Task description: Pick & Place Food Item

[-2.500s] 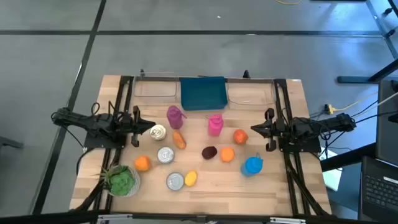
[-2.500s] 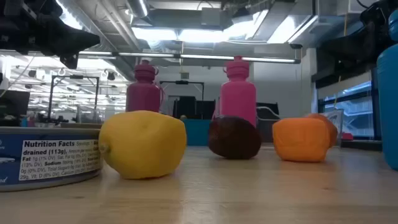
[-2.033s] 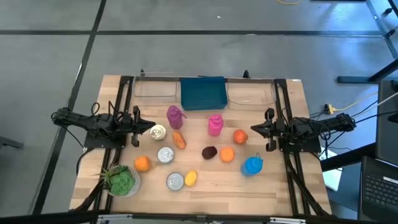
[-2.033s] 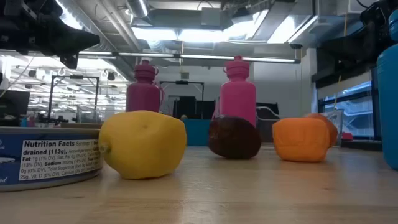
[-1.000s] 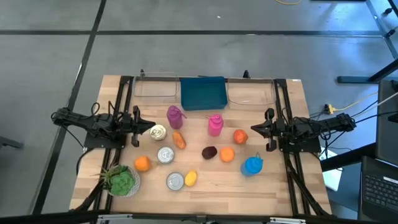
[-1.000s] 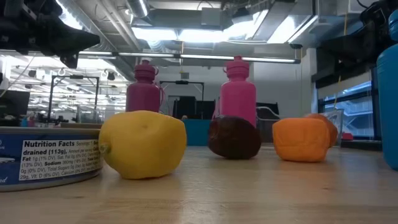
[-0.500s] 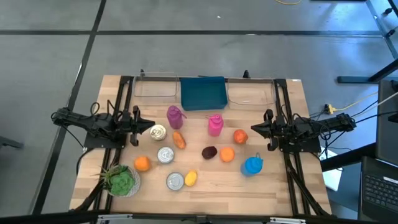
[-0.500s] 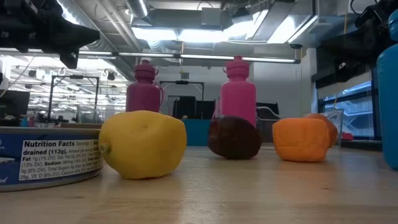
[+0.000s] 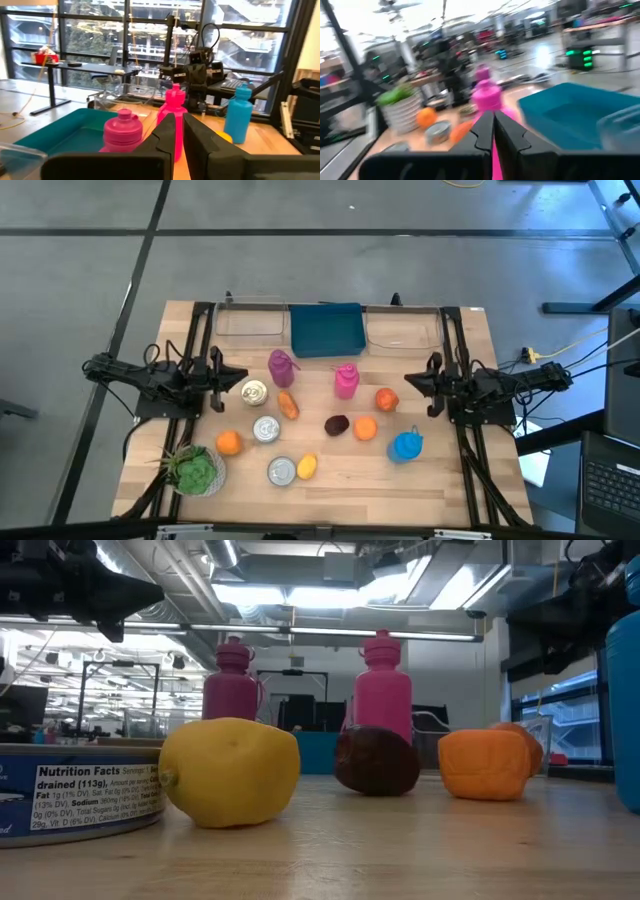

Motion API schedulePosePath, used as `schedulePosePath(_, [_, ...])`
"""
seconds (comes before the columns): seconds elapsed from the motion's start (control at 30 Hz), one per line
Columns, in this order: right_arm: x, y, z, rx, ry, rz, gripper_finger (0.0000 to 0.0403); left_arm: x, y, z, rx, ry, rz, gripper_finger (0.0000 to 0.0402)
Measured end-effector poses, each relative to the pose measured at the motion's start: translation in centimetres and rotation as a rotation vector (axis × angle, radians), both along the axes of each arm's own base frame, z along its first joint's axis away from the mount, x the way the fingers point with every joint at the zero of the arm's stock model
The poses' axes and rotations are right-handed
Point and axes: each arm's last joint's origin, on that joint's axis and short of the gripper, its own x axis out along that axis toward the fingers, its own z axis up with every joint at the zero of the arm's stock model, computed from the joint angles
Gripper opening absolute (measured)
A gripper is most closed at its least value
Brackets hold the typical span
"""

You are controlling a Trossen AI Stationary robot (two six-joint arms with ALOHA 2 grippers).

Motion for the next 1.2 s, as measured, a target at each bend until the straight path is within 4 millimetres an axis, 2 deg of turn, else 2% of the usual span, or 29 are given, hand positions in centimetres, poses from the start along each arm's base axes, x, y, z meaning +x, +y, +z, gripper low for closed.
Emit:
schedulePosePath(0.3, [-0.2,0.0,1.2,-0.06,-0.108,-0.003,0.0017,0.3,0.0,-0.3,0.015,0.039,0.016,0.0107])
schedulePosePath(0.43, [-0.2,0.0,1.7,-0.118,-0.146,-0.006,0.0037,0.5,0.0,-0.4,-0.012,0.045,0.029,0.015])
schedulePosePath(0.63, [0.1,0.1,1.9,-0.141,-0.155,0.013,0.0119,0.7,0.0,0.4,-0.028,-0.024,0.051,0.0185])
schedulePosePath(0.9, [0.3,0.4,3.2,-0.189,-0.278,0.064,0.0256,1.0,-0.1,1.3,-0.042,-0.118,0.028,0.0185])
schedulePosePath(1.03, [0.5,0.5,5.4,-0.248,-0.287,0.046,0.0293,1.4,-0.1,1.6,-0.051,-0.146,0.047,0.0185])
schedulePosePath(1.2, [1.9,0.8,9.0,-0.359,-0.218,0.047,0.0307,2.1,-0.2,2.9,-0.027,-0.145,0.066,0.0185])
